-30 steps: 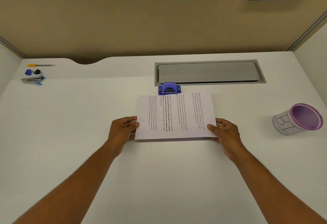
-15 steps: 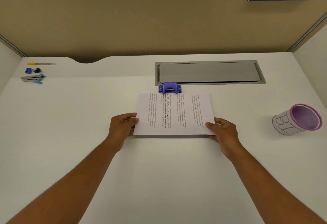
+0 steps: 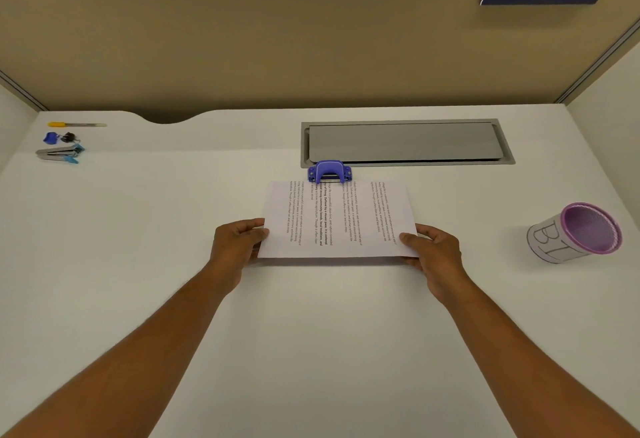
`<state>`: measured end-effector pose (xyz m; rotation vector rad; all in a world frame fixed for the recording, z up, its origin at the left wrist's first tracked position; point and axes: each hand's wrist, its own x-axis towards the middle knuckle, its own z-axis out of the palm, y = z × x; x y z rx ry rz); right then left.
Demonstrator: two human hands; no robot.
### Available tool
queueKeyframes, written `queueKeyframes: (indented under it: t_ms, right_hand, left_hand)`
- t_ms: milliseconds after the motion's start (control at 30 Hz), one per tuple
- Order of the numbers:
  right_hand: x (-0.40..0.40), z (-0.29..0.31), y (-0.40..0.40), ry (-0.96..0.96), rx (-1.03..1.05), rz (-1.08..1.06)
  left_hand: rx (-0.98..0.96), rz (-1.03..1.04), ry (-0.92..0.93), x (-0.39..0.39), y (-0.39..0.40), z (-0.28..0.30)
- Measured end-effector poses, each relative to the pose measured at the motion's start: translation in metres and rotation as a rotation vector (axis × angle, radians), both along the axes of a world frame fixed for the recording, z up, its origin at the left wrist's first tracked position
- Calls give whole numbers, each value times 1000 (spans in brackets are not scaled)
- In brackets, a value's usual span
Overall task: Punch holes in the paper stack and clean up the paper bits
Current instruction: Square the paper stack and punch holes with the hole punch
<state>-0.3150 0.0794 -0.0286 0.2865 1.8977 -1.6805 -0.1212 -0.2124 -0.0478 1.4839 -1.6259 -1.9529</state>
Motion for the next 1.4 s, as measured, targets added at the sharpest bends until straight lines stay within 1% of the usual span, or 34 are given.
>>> queueKeyframes:
  t_ms: [267,667,1067,1333,1400]
  right_hand:
    - [-8,-3,-10,15,49,18]
    - [-5,-11,-10,38,84,29]
    - [-7,-9,-15,28,65,30]
    - [-7,-10,-17,24,77,18]
    - [-6,-10,-18,15,60,5]
  left_hand:
    - [-31,30,-11,-8,-4,1]
    - [-101,18,-78,-4,-4,-7]
    - [-117,43,-86,-8,-7,-8]
    - [-87,86,-66,-7,-3,-10]
    - [-14,144,-22,-5,-1,-9]
